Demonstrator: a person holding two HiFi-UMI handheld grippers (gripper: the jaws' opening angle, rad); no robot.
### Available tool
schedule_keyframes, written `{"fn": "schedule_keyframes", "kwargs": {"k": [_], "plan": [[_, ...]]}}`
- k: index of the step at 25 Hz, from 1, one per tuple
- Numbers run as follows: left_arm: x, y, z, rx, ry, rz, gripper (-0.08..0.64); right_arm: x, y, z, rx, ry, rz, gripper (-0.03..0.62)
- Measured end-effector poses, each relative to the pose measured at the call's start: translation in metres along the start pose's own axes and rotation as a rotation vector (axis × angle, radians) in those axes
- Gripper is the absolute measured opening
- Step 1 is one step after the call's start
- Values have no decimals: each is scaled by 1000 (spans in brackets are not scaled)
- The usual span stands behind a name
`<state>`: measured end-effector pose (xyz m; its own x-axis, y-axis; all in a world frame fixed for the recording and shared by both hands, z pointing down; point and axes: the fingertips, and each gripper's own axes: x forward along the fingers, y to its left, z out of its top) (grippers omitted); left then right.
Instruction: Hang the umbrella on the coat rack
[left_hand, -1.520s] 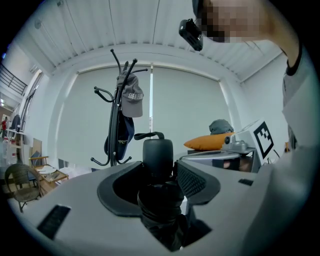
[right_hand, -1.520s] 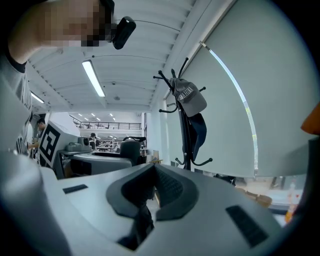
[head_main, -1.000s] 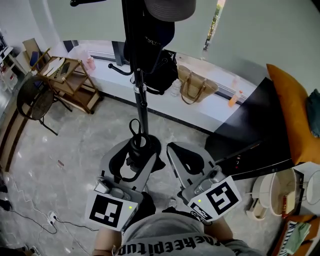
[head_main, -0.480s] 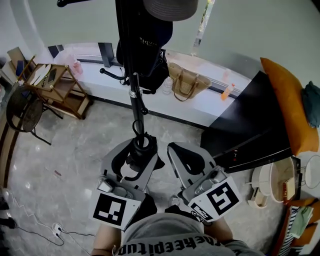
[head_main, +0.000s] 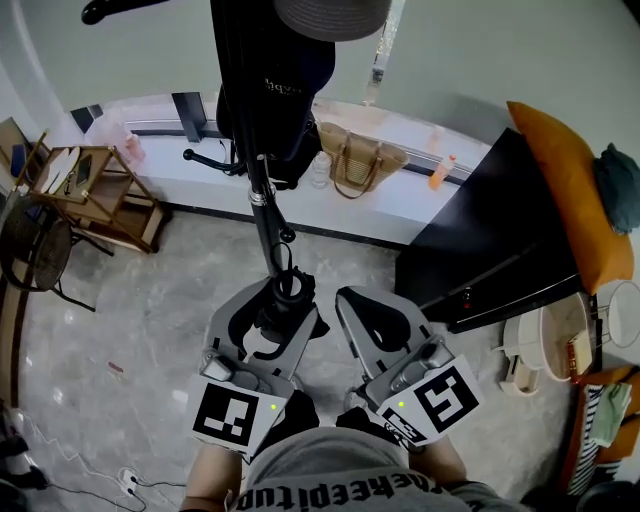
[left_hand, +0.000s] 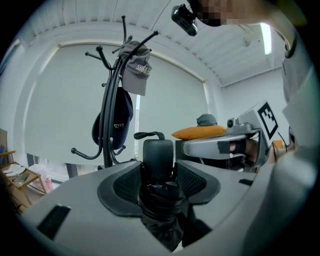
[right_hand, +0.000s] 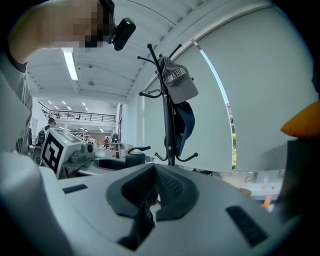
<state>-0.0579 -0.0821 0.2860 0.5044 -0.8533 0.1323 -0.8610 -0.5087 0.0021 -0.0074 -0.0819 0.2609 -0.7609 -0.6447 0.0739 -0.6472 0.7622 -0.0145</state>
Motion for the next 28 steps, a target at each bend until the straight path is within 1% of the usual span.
{"fn": "schedule_keyframes", "kwargs": {"k": [7,13,28], "plan": [[15,7,-11,-3,23,-46,227,5,-8,-7,14,21,-52,11],[23,13,-24,-3,45,-68,227,5,-13,-15,30,42,-97,11],[42,22,-42,-7,76,-78,227,1,-20,-24,35,74,-154,11]]}}
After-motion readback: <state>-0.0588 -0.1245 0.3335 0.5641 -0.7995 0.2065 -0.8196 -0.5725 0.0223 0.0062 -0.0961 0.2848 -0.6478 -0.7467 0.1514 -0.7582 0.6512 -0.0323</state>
